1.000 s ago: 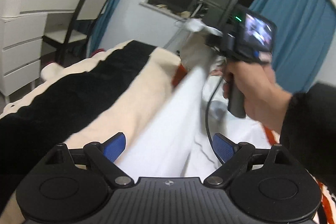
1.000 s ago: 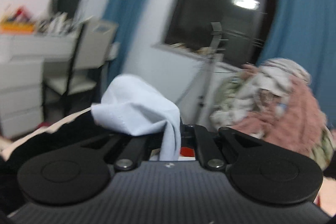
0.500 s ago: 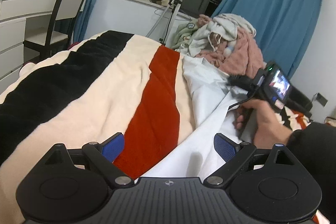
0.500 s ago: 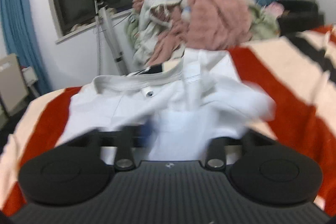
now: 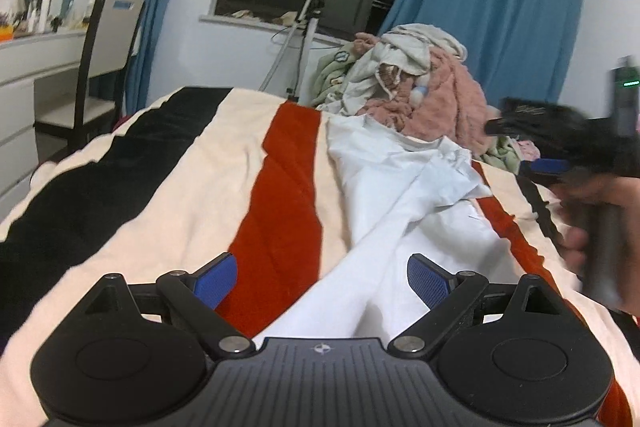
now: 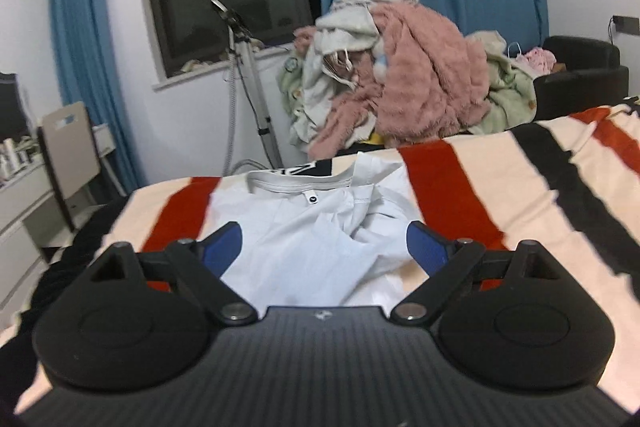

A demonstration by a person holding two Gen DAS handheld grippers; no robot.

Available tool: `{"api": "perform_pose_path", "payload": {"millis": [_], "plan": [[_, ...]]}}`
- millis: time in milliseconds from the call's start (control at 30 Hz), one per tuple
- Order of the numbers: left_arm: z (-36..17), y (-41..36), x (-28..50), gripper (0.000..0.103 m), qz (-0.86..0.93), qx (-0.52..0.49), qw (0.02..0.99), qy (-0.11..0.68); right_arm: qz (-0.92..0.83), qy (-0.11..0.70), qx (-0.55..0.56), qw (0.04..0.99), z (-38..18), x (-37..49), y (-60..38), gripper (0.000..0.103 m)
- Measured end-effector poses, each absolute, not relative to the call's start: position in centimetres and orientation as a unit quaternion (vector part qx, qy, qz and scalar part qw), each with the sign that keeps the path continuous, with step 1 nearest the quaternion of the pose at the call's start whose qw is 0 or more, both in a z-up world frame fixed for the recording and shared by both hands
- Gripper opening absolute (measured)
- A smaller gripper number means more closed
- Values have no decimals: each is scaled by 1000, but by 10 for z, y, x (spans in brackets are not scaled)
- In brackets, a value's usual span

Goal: Fold clothes
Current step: 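Release the shirt and hold both grippers above the folded strip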

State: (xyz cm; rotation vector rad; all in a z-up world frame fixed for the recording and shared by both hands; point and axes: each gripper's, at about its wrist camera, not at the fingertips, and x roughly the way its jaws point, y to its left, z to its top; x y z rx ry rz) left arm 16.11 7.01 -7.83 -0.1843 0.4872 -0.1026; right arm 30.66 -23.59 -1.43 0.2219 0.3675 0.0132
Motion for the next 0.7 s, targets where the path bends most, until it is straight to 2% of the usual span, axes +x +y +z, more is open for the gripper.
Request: {"api": "perform_pose_path", "payload": {"millis": [233, 400, 500, 700], "plan": [[-64, 65, 135, 94, -79, -92, 960, 253, 48, 156, 88, 983, 3, 158, -248, 91], [-63, 85, 133, 94, -65, -181, 934, 302, 66, 148, 92, 982, -7, 75, -259, 91], [-66, 113, 133, 94, -21, -253, 911, 324, 56, 160, 116, 979, -17, 49, -272, 91], [-67, 160, 110, 94, 73, -320, 884, 333, 23, 177, 155, 972, -20, 51, -291, 91]]}}
